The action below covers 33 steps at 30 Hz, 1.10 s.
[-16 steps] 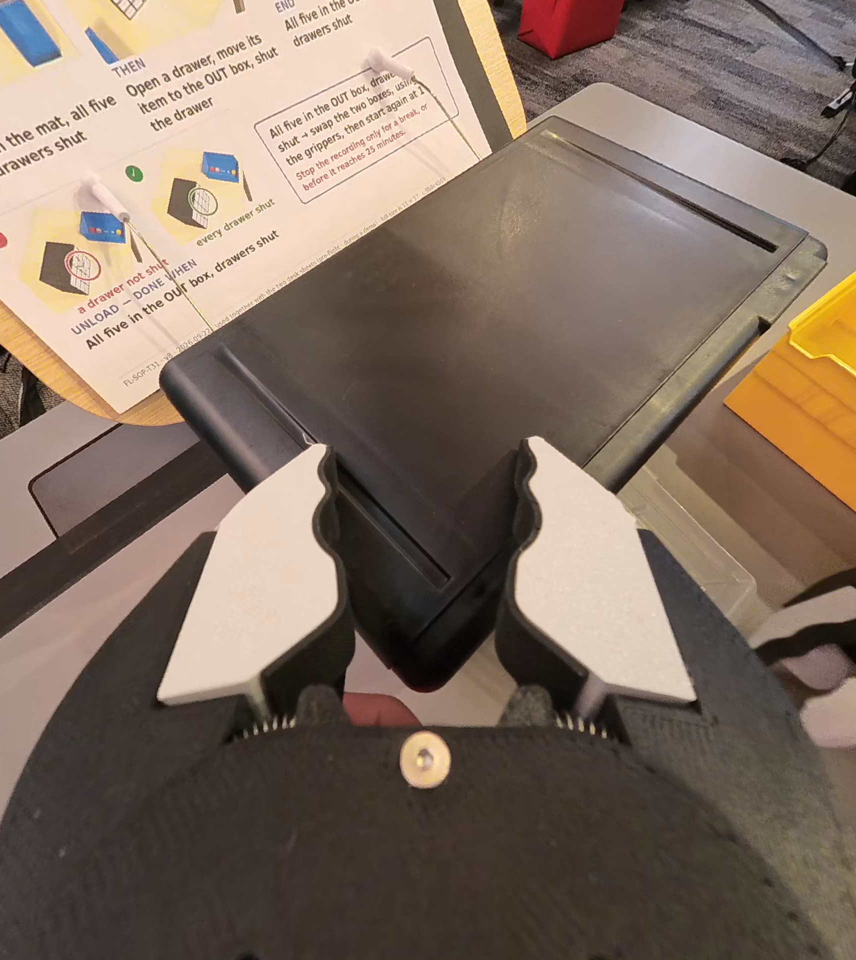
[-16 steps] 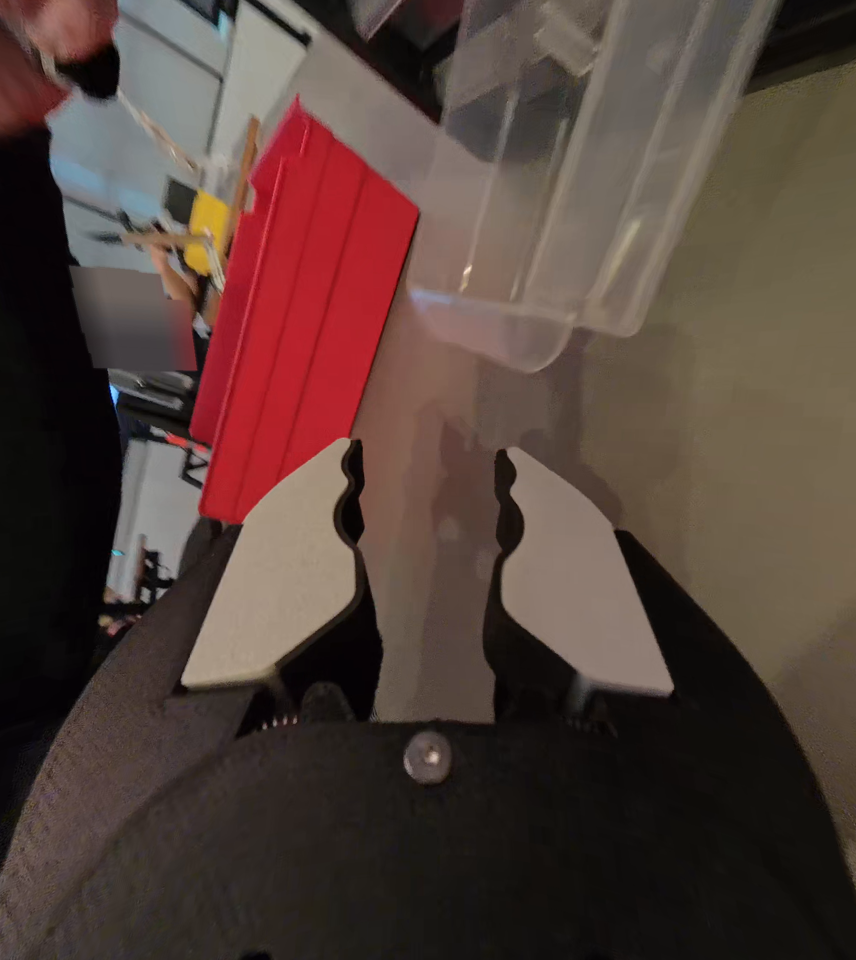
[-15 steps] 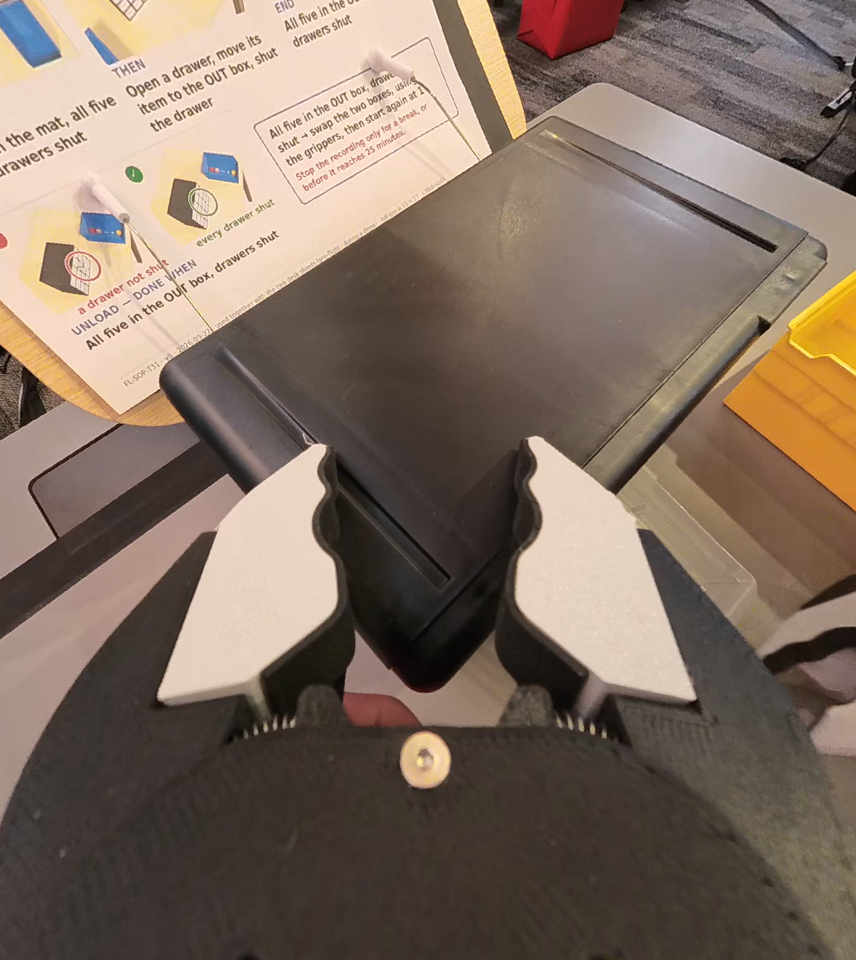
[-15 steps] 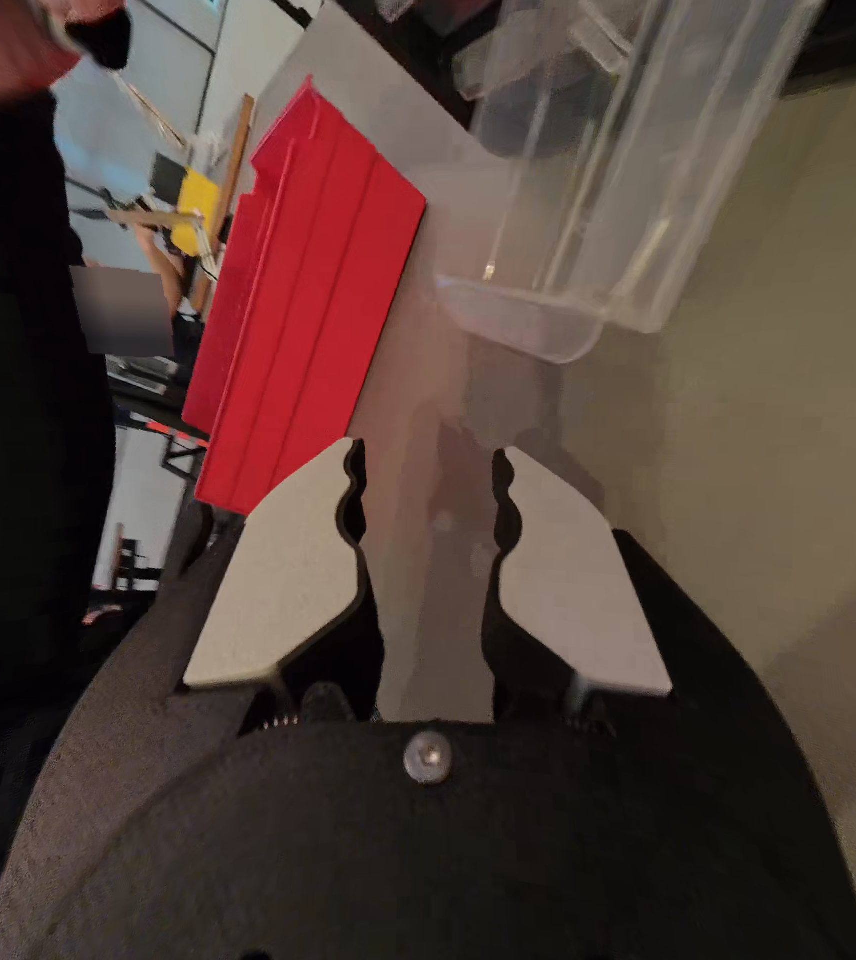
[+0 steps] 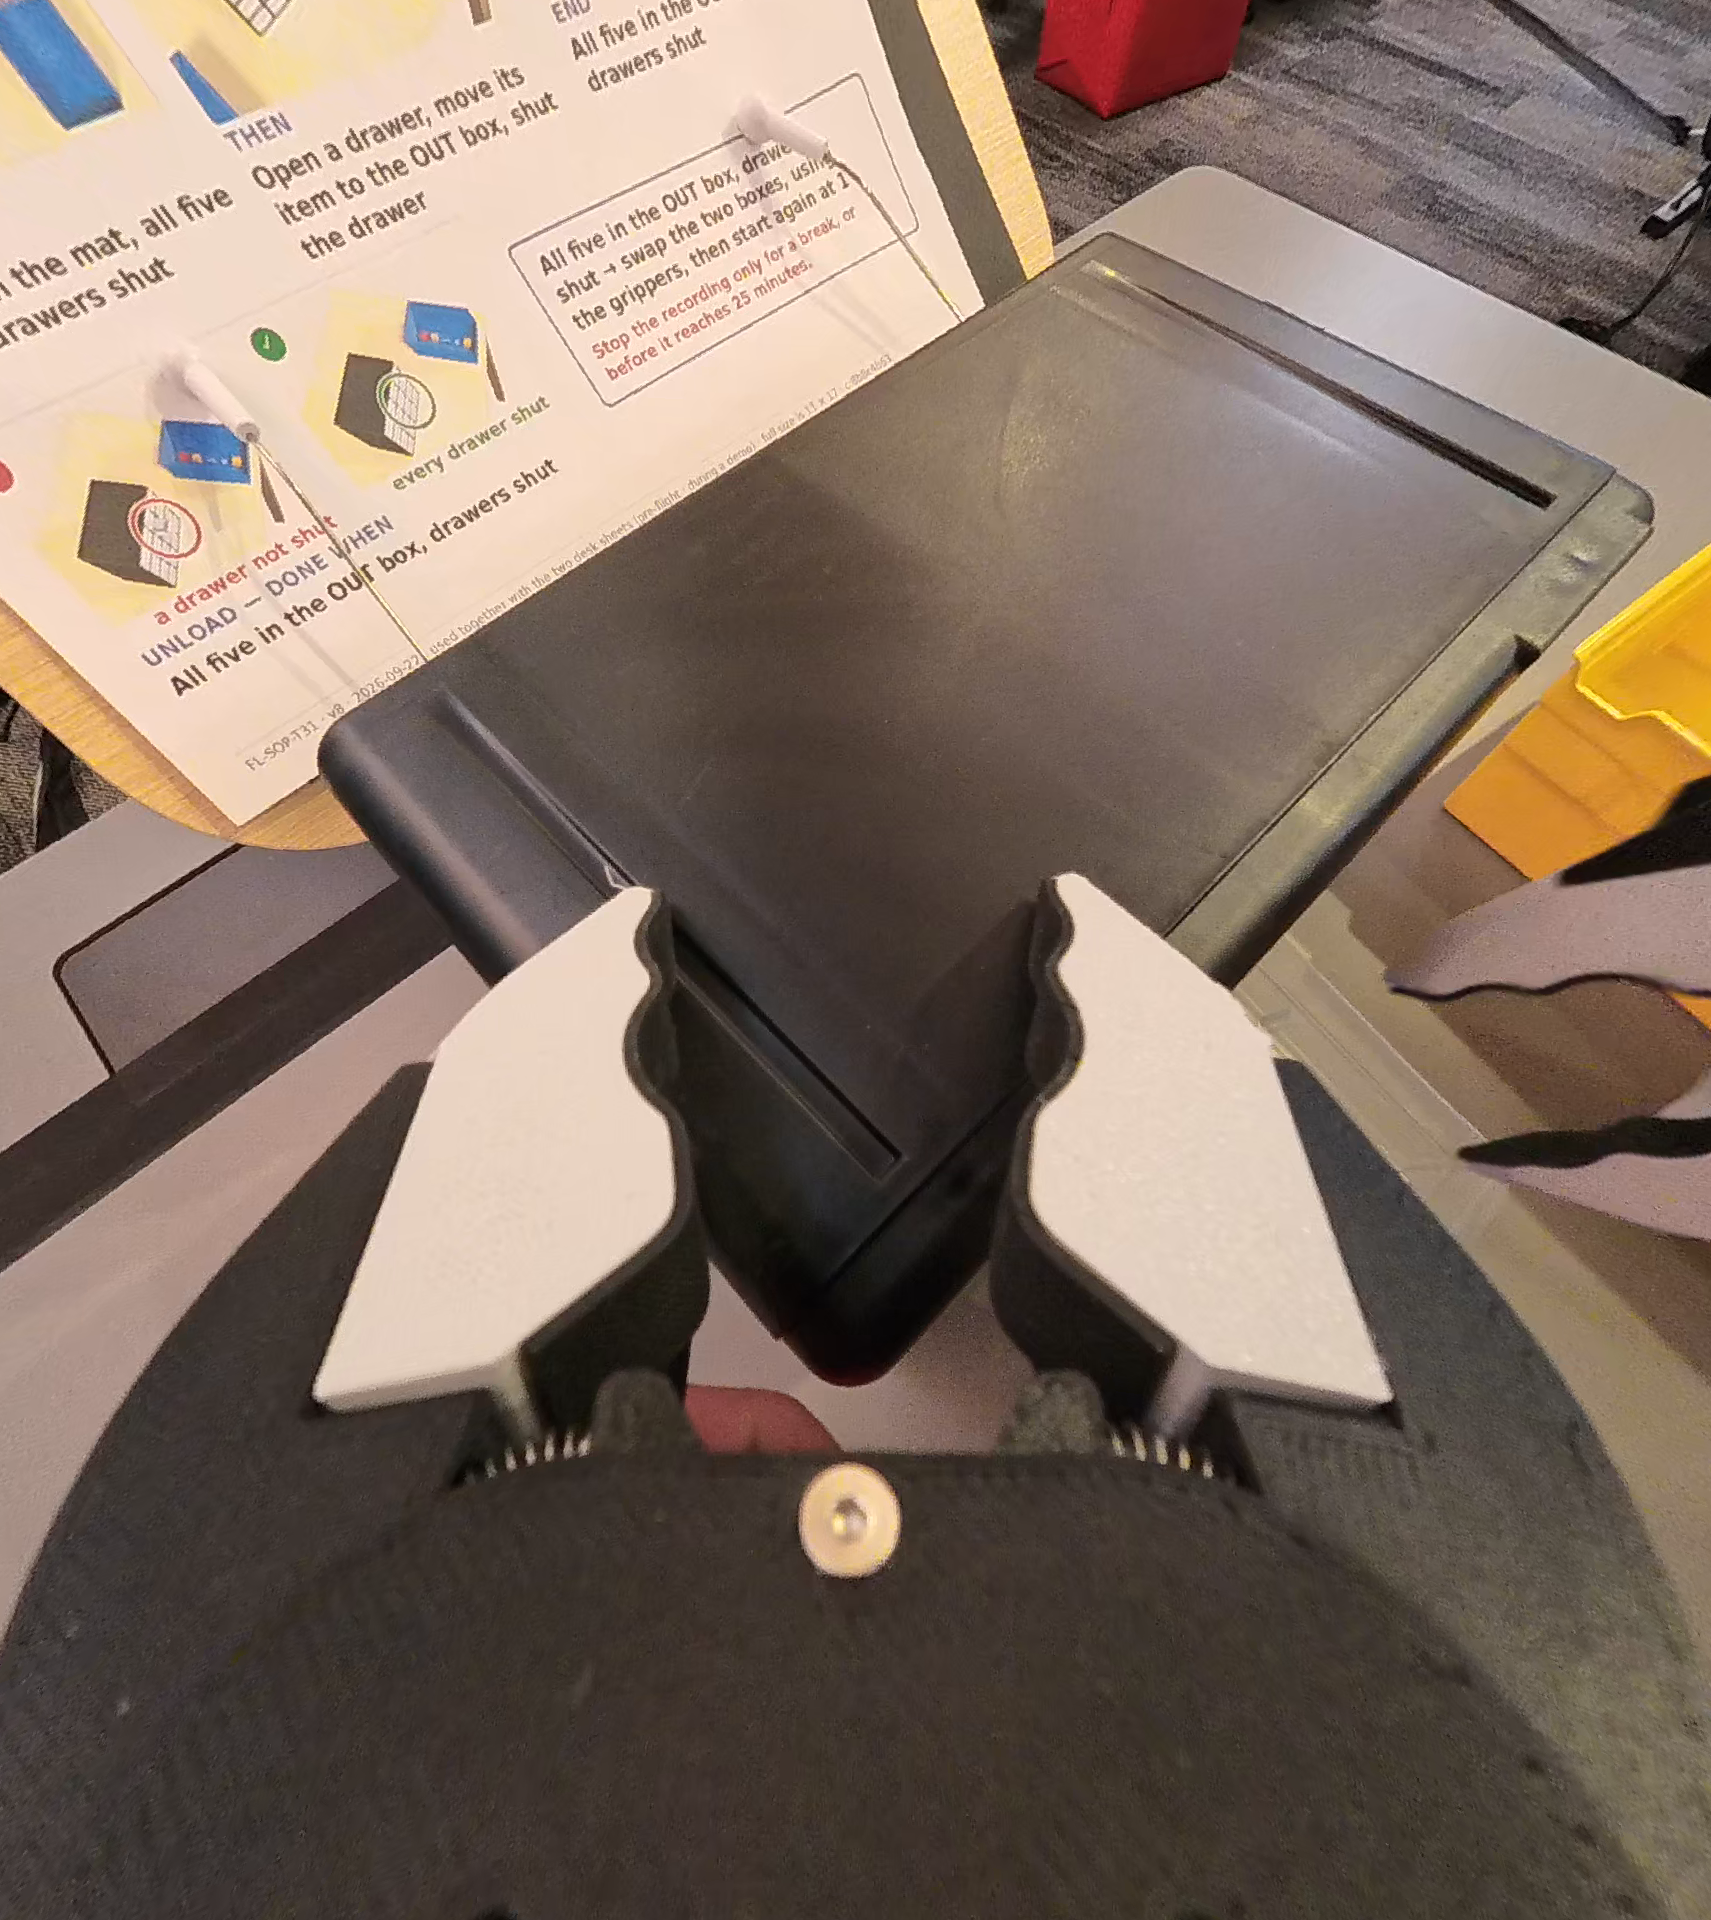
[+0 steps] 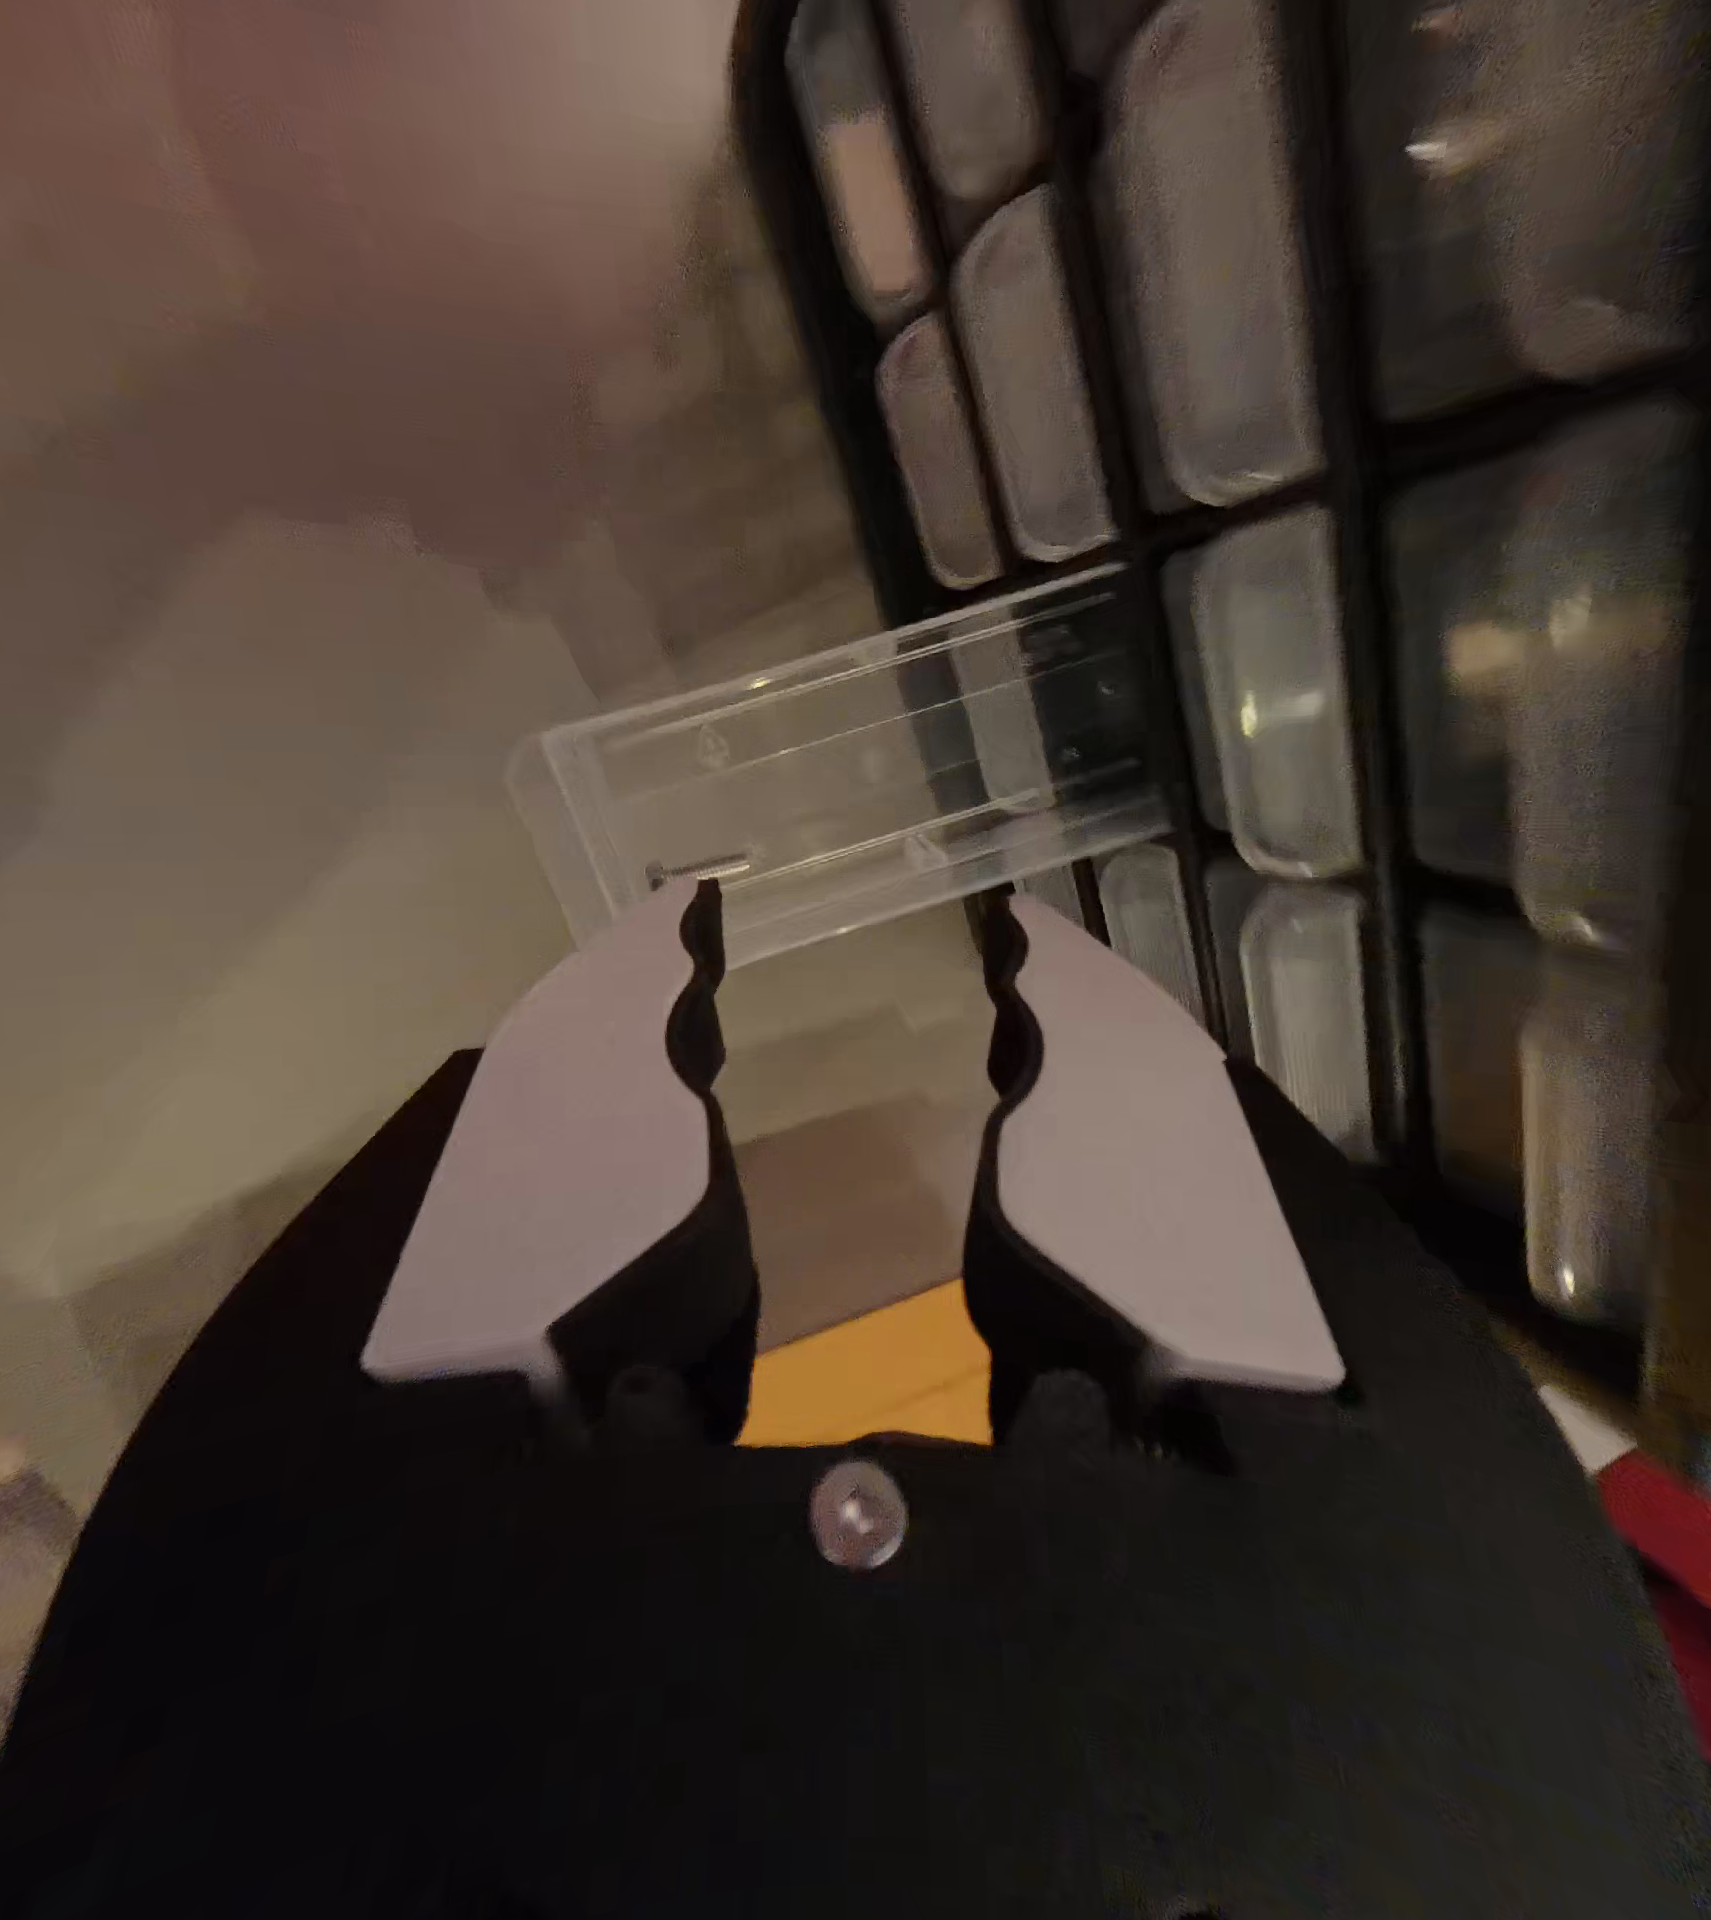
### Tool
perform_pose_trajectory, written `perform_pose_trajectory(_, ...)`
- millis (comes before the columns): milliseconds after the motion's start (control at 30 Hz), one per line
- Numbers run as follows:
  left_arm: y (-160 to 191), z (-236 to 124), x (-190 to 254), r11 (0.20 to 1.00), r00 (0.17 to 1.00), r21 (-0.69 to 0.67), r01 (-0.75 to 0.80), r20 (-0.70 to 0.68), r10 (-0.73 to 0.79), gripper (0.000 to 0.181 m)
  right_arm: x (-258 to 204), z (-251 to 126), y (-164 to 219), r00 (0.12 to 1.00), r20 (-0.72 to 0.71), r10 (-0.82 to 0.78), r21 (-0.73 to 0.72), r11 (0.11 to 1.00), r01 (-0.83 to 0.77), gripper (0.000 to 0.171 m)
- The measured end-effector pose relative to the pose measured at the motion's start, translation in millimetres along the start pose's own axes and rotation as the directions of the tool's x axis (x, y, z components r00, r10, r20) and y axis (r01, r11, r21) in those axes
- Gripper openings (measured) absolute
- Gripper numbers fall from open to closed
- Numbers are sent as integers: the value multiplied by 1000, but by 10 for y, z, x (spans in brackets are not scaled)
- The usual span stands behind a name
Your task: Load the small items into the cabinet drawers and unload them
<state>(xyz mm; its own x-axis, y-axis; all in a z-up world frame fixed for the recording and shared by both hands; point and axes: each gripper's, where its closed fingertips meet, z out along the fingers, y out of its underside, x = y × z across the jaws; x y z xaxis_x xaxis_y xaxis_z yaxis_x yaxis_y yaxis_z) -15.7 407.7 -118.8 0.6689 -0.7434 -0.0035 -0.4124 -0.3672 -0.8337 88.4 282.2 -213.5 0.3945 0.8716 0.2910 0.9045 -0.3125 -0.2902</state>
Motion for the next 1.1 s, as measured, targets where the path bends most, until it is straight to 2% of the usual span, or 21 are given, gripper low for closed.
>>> perform_pose_trajectory(33,-1,0,0,1000,1000,1,0,0,0,67,-8,90,22,998,15,-64,-39,997,64,50)
perform_pose_trajectory(133,-1,0,-1,1000,1000,0,-4,-1,4,67,-12,313,108,983,55,-173,-129,975,179,56)
perform_pose_trajectory(200,-2,2,-1,1000,1000,0,-6,-3,6,67,-40,405,102,971,83,-223,-139,962,233,58)
perform_pose_trajectory(400,-2,2,-1,1000,1000,3,-11,-5,11,67,-45,548,132,923,126,-363,-218,898,382,64)
perform_pose_trajectory(567,-4,3,-2,1000,1000,4,-12,-7,12,67,-31,566,94,916,129,-379,-230,888,399,69)
perform_pose_trajectory(733,-4,3,0,1000,1000,8,-11,-6,11,69,-13,562,78,917,89,-388,-243,885,398,70)
perform_pose_trajectory(967,-3,3,1,1000,1000,10,-9,-5,9,67,46,578,33,859,-52,-510,-271,835,479,64)
perform_pose_trajectory(1000,-2,2,2,1000,1000,11,-10,-4,10,67,53,592,31,850,-69,-523,-274,829,488,58)
perform_pose_trajectory(1100,-4,3,0,1000,1000,12,-9,-4,9,68,123,508,-65,851,-121,-511,-229,848,477,67)
